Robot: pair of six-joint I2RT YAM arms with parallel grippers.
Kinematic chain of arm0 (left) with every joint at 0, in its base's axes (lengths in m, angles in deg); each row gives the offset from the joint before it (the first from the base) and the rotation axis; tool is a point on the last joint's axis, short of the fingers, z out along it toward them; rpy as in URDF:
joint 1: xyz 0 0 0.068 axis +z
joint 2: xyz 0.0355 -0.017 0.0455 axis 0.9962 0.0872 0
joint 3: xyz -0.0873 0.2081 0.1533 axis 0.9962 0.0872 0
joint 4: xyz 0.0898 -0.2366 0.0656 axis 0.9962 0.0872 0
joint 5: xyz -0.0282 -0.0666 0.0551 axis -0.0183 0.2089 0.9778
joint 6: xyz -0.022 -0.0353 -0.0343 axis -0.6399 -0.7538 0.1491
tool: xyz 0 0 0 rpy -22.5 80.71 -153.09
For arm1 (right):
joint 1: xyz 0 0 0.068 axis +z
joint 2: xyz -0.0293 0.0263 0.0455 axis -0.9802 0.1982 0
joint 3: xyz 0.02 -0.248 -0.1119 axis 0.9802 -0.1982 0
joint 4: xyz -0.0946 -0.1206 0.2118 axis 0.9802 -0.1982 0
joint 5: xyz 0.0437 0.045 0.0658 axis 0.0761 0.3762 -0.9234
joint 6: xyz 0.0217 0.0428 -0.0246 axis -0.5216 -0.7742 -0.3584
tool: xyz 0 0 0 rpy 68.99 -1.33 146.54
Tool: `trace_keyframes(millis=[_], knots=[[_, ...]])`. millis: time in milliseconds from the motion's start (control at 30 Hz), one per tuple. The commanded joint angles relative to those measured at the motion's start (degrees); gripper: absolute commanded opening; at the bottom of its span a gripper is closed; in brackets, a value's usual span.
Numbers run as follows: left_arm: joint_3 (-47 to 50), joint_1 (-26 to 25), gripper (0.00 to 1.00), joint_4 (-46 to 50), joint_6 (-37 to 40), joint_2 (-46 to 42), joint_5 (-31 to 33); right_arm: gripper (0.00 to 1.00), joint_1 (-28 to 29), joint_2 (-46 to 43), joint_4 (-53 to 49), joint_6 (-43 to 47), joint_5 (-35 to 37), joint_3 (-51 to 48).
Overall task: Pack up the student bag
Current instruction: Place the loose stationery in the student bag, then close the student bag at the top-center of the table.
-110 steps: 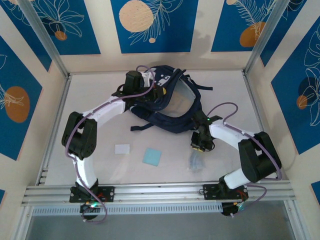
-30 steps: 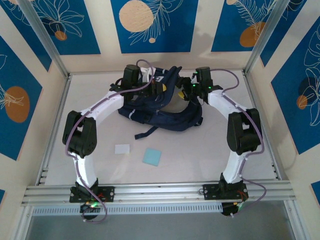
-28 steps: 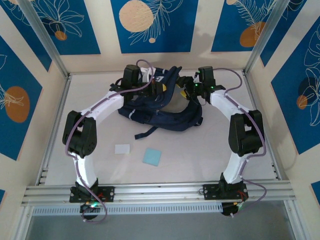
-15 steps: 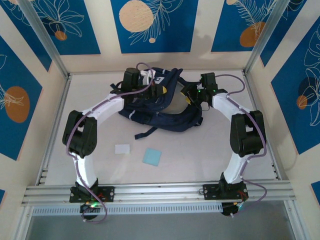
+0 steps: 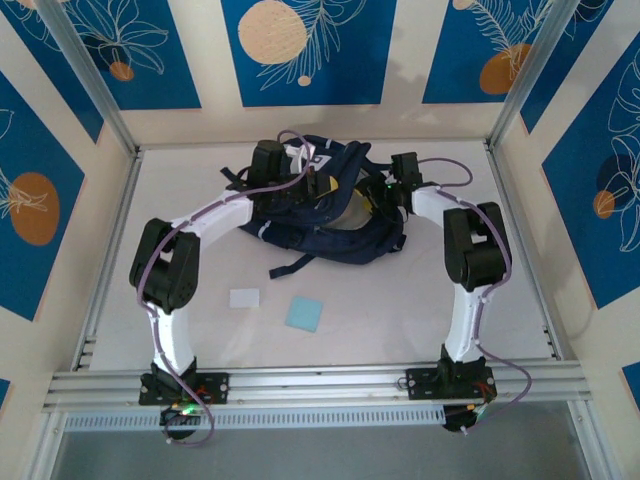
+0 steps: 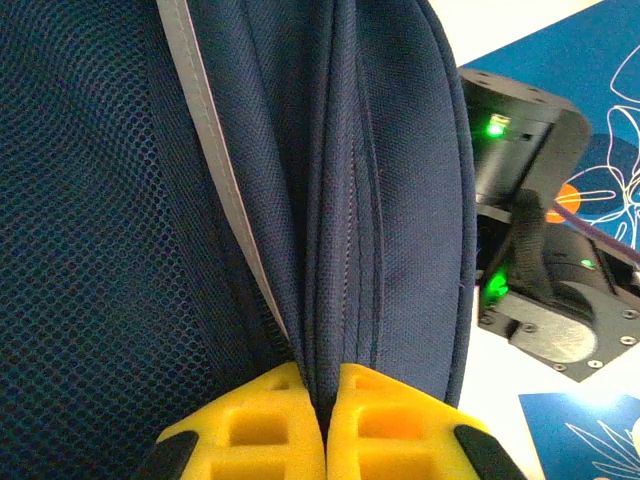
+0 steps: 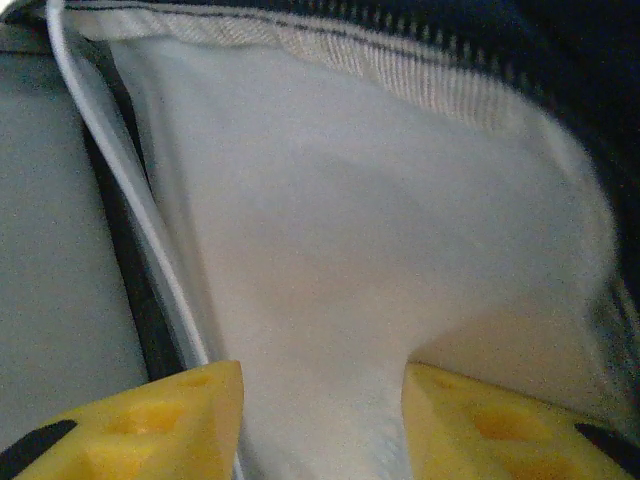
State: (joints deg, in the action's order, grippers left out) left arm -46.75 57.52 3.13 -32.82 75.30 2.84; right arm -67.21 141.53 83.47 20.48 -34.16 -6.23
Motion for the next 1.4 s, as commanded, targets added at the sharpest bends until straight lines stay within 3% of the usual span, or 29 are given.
trace_keyframes(millis=[0,367,500,533,767,967,1133,1367], knots=[[-3.79,-0.55,0.00,-3.63,0.53,-3.09,-4.63,0.42,1.19,3.88,8.94,-3.09,-4.05,3.23],[-5.54,-0.60,0.00,-1.22,2.18,-3.42,-4.20,0.35,5.36,10.84,12.14,-6.71,-4.15,10.86],[-6.06,-0.55,0.00,-1.04,2.59,-2.80,-3.82,0.03,5.83,13.88,12.91,-8.90,-6.65,12.78],[-6.12,-0.50,0.00,-1.04,2.82,-2.64,-3.61,0.00,5.87,13.78,13.69,-9.64,-6.84,12.11],[-8.13,-0.02,0.00,-0.10,3.66,-0.79,-2.72,0.00,8.69,9.21,15.86,-13.42,-9.01,4.79],[-9.07,0.02,0.00,0.15,4.09,-0.31,-2.63,0.00,9.04,12.65,12.18,-12.78,-12.71,8.99],[-8.79,-0.02,0.00,2.11,5.84,-0.17,-1.63,0.29,6.09,7.43,11.40,-9.94,-12.51,5.42],[-8.36,0.02,0.00,1.43,5.77,1.04,-1.05,0.56,-0.23,-7.45,-0.20,1.70,-10.13,-2.13]])
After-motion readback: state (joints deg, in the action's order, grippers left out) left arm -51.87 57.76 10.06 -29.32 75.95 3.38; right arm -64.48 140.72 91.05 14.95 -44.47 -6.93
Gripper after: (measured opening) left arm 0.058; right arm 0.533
